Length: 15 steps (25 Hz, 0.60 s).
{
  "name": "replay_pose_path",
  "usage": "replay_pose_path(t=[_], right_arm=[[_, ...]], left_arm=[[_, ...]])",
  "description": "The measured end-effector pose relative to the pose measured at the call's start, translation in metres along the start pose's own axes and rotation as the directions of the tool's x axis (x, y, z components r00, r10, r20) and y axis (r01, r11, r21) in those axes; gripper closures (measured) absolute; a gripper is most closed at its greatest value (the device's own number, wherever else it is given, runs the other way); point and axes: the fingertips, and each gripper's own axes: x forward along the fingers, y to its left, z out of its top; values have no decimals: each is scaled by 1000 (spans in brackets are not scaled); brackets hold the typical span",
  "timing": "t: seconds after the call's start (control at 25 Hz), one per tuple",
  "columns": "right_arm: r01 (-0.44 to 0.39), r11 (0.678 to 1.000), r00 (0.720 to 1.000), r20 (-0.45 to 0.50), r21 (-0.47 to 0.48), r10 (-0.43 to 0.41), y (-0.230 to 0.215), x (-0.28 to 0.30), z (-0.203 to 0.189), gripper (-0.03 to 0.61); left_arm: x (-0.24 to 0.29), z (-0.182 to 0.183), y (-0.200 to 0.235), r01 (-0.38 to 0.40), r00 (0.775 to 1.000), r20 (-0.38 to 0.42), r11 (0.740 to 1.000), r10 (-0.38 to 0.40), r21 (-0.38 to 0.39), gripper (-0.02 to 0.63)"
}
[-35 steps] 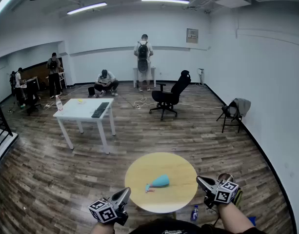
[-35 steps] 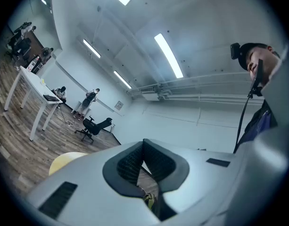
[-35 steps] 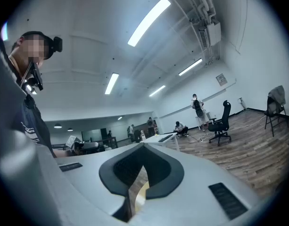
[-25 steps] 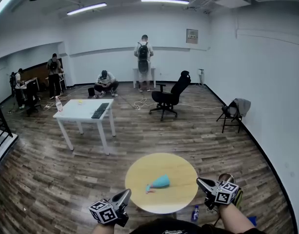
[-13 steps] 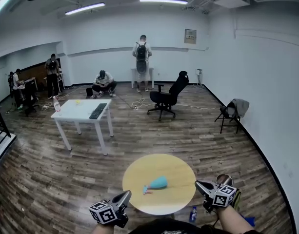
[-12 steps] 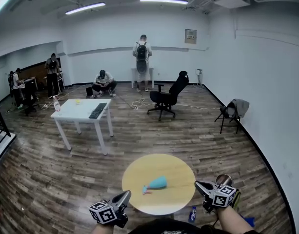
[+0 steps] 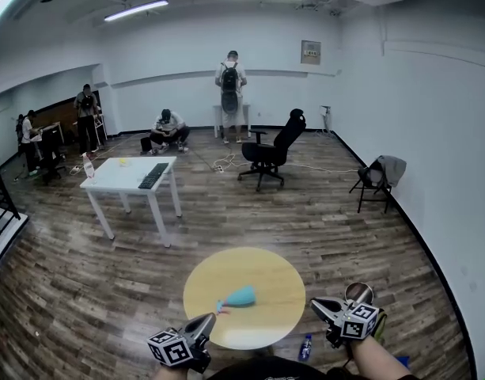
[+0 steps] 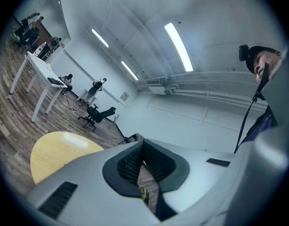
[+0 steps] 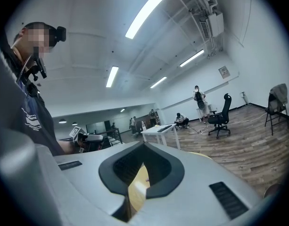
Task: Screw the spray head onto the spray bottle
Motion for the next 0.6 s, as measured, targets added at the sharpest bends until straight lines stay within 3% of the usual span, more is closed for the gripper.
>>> replay_pose_path(t=[0.28, 0.44, 0.6], right_arm=[[-39, 999, 999, -38, 16, 39, -45, 9, -12, 568], [-52, 999, 996, -79, 9, 52, -54, 61, -26, 565], [-39, 999, 993, -112, -32, 35, -59, 147, -26, 534]], left_arm=[[46, -16, 3, -14, 998, -55, 1000, 14, -9, 598], [52, 7, 57, -15, 999, -32, 999, 13, -38, 598], [60, 49, 129, 38, 998, -53, 998, -41, -52, 598]])
